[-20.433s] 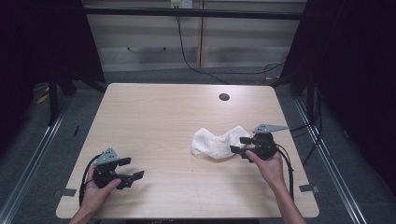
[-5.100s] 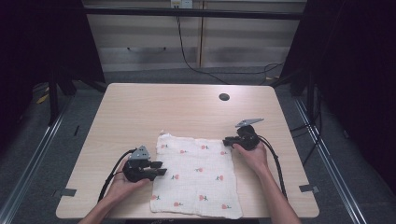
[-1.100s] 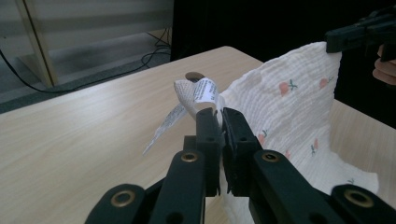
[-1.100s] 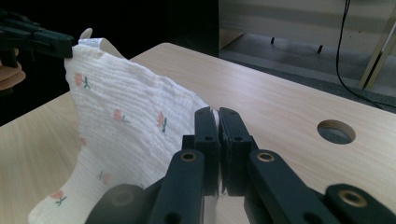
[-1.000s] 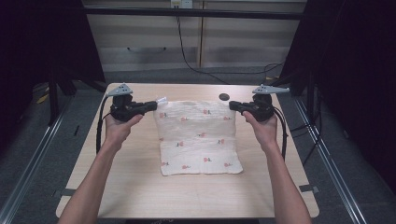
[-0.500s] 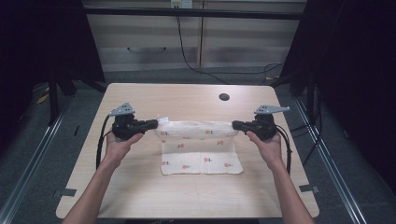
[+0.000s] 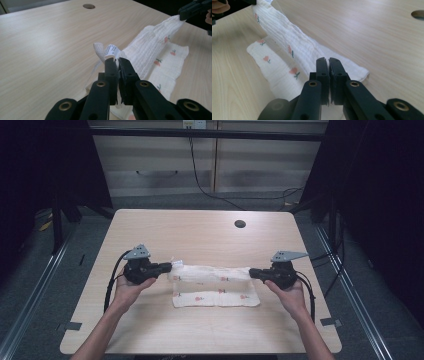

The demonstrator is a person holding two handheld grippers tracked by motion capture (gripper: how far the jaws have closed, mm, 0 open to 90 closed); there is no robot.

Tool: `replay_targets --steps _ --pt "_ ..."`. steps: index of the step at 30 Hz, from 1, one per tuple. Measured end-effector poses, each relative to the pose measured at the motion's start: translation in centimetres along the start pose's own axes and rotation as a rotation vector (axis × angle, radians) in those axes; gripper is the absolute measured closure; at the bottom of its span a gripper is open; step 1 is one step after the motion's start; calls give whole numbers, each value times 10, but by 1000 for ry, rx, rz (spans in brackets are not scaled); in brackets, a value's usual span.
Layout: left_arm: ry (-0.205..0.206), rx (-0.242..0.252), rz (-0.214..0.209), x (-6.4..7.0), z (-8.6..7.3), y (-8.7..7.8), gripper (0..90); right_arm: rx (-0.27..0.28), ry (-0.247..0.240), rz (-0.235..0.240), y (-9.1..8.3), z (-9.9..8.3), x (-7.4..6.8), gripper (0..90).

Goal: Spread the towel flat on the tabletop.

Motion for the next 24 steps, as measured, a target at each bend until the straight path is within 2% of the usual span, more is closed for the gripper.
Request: replay_targets --steps 2,6,9,10,11,16,17,20,22,24 --pt "32 -36 7 5 -8 0 860 -17 3 7 0 -8 -4 873" --pt "34 -43 -11 11 -18 -2 860 -47 2 31 3 -22 -14 872" --pt "50 -66 -9 15 -28 1 859 -96 -5 45 5 -34 -19 871" --pt "43 -65 -24 18 -31 1 859 -107 -5 47 6 -38 -20 870" --pt "38 -65 -38 21 -34 1 858 -103 1 52 6 -40 -21 868" --pt "47 -113 -50 26 -49 6 854 -119 25 68 8 -54 -27 848" --pt "53 -126 -49 27 -53 7 853 -119 12 70 9 -56 -27 843" --pt "49 -152 -54 29 -62 9 840 -123 10 69 7 -59 -30 830" --pt "59 -166 -51 30 -67 8 832 -115 17 68 4 -59 -30 822" --pt "50 -168 -56 32 -69 6 820 -116 25 65 2 -60 -29 812"
Point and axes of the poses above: each handheld gripper's, and its own axes: y roughly forward along the jaws, z roughly out of its top, x roughly to its right, the point moved 10 cm from there along y, roughly forward along the jaws, and after that the axes turned 8 degrees about -y, right-handed, at the moved point
